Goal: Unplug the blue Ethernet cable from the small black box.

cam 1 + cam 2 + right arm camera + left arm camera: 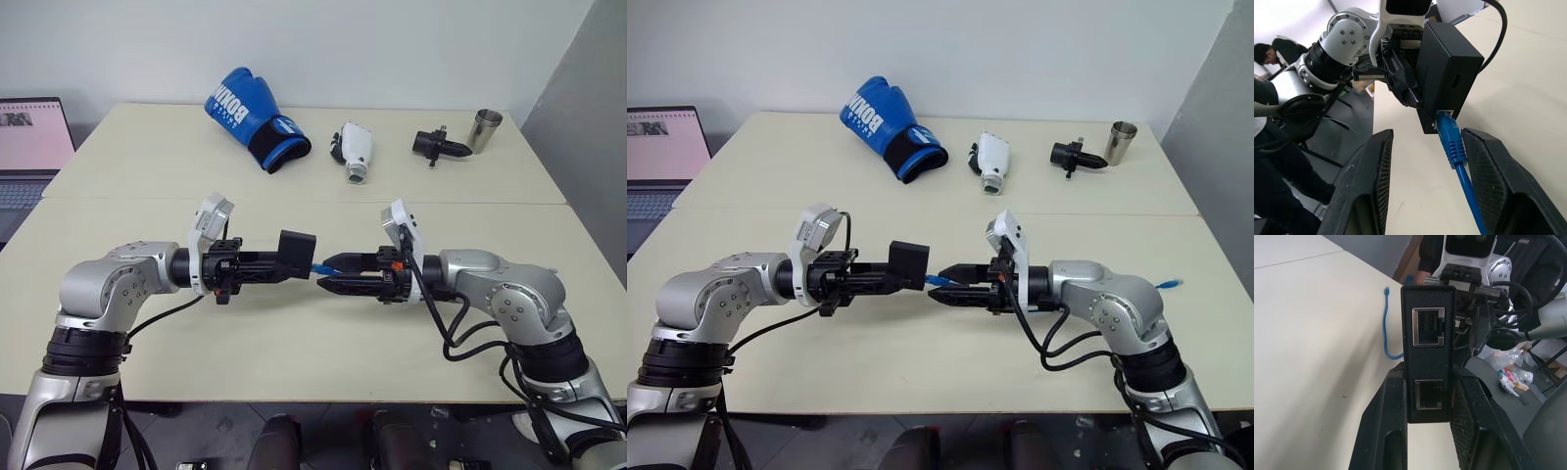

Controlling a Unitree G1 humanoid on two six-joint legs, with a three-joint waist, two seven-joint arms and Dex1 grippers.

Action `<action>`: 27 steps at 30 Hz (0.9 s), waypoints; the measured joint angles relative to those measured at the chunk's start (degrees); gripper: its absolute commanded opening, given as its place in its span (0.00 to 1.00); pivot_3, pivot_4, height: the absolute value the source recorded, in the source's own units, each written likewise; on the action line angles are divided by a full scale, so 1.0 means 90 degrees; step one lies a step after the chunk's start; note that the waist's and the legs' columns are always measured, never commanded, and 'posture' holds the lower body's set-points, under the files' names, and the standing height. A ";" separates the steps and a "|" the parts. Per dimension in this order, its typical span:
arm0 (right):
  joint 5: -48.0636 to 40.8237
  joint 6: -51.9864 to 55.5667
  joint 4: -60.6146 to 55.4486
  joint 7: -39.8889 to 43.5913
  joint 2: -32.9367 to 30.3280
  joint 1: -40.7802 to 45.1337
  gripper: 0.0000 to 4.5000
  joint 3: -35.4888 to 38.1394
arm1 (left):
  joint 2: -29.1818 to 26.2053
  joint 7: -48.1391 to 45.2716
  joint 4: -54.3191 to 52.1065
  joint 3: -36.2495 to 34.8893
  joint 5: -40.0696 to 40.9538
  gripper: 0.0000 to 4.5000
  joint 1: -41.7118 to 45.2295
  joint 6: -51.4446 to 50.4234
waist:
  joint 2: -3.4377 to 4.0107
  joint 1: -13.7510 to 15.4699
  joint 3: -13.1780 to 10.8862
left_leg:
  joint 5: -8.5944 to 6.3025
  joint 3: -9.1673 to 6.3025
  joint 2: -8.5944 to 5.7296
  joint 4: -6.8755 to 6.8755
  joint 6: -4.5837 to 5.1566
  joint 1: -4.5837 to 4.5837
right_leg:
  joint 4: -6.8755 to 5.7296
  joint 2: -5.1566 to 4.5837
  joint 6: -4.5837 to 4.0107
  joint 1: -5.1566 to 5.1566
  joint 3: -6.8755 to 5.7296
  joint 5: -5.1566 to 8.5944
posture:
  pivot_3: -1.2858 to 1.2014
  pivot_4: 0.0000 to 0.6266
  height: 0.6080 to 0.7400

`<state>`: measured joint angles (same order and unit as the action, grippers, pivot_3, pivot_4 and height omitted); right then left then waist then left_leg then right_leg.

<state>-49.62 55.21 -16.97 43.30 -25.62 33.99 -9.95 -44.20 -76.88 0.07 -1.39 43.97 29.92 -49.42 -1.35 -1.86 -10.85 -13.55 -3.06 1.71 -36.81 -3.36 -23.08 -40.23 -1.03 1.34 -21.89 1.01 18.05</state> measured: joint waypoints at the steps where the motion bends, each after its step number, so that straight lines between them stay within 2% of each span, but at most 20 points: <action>1: -0.0002 0.0041 0.0052 -0.0012 0.0055 0.0053 0.51 0.0000 | 0.0000 -0.0005 0.0000 0.0000 -0.0003 0.17 0.0000 0.0000 | 0.0000 -0.0003 0.0000 | 0.0000 0.0000 0.0001 0.0000 0.0000 0.0000 | 0.0000 0.0001 0.0000 0.0000 0.0000 0.0000 | 0.52 0.24 1.00; 7: 0.0156 0.0050 0.0511 -0.0075 0.0238 0.0197 0.51 0.0000 | 0.0001 -0.0003 0.0001 -0.0001 -0.0026 0.17 0.0001 0.0000 | 0.0000 -0.0001 0.0000 | 0.0000 -0.0001 0.0001 0.0001 0.0000 -0.0006 | 0.0002 0.0003 0.0000 -0.0004 0.0000 0.0000 | 0.52 0.24 1.00; 24: 0.0402 0.0048 0.0559 0.0087 0.0350 0.0231 0.51 -0.0039 | 0.0001 0.0001 -0.0002 -0.0001 -0.0029 0.17 0.0001 0.0000 | 0.0000 -0.0002 0.0000 | 0.0000 -0.0003 0.0002 0.0001 0.0000 -0.0022 | 0.0003 0.0004 0.0000 -0.0019 -0.0003 0.0000 | 0.52 0.24 1.00; 27: 0.0437 0.0048 0.0559 0.0137 0.0349 0.0239 0.42 -0.0047 | 0.0001 0.0002 -0.0002 -0.0001 -0.0033 0.17 0.0001 0.0000 | 0.0000 -0.0002 0.0000 | 0.0000 -0.0002 0.0002 0.0001 0.0000 -0.0022 | 0.0003 0.0004 0.0000 -0.0019 -0.0003 0.0000 | 0.52 0.24 1.00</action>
<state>-45.69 55.65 -11.94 44.54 -22.48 36.15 -10.37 -44.19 -76.86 0.05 -1.40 43.67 29.92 -49.42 -1.35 -1.88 -10.85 -13.55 -3.08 1.73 -36.80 -3.36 -23.28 -40.20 -0.99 1.34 -22.07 0.98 18.05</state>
